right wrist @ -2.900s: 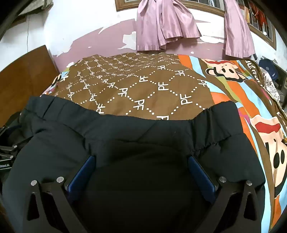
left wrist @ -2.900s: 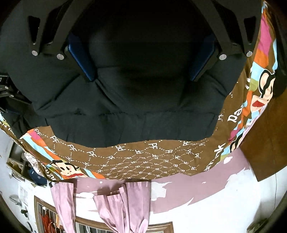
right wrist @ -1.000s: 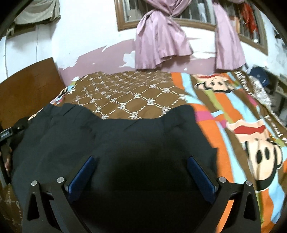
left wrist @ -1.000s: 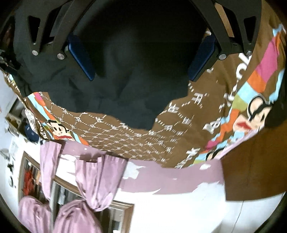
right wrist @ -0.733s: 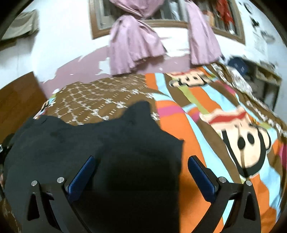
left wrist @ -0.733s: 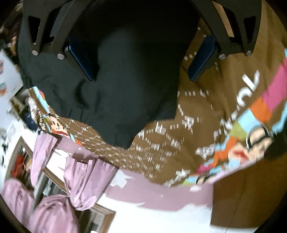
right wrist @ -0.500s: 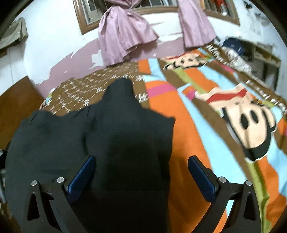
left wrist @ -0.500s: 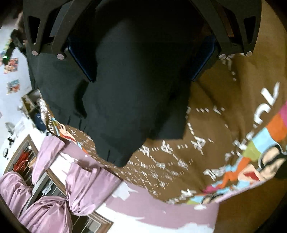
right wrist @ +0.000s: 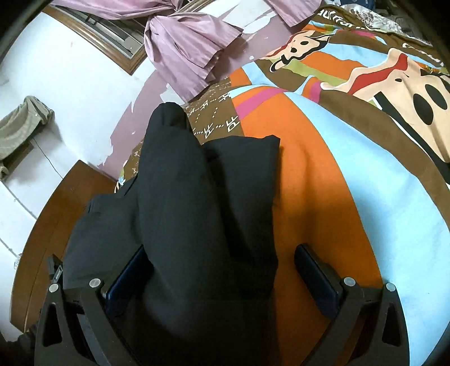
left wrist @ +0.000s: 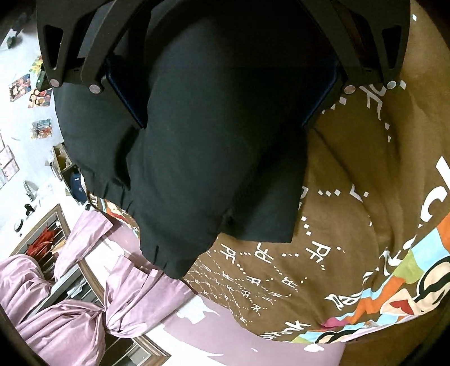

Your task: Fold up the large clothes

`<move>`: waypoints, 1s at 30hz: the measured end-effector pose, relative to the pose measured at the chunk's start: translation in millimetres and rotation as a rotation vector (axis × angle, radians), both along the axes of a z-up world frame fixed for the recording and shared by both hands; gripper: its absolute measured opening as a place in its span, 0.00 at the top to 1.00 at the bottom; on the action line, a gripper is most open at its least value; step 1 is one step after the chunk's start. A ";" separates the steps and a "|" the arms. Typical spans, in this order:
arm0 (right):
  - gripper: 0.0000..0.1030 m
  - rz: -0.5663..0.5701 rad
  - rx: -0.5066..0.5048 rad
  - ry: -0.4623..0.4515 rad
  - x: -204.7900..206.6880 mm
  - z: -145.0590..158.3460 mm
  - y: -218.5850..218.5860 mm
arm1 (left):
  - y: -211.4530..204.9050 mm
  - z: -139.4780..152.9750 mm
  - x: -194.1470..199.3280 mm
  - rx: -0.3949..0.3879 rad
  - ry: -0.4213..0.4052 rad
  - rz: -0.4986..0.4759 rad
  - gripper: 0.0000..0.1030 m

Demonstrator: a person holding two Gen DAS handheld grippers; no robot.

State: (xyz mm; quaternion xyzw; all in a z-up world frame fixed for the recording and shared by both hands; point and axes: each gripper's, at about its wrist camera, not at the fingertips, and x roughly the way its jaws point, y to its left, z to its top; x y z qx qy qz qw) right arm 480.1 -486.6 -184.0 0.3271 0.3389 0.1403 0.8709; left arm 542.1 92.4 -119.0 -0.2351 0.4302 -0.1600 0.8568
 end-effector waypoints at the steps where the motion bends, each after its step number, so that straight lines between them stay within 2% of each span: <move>1: 0.00 0.000 0.001 0.001 0.9 0.1 0.4 | 0.0 0.2 2.4 -0.005 0.003 -0.001 0.01; 5: 0.00 0.001 0.003 0.002 0.5 -0.4 0.1 | 4.7 -1.7 5.4 -0.033 0.019 -0.007 0.01; 11: 0.00 0.001 0.009 0.002 -0.7 -1.5 0.8 | 8.7 5.3 28.4 -0.012 0.103 -0.062 0.01; 19: 0.00 0.058 -0.030 0.091 12.9 4.3 6.2 | 21.2 -0.2 43.2 -0.050 0.159 -0.162 0.01; 26: 0.00 0.130 -0.003 0.143 21.6 9.8 10.9 | 29.3 2.1 43.1 -0.118 0.170 -0.199 0.01; 30: 0.00 0.153 0.040 0.156 21.0 10.5 17.2 | 36.6 1.3 44.6 -0.198 0.197 -0.233 0.01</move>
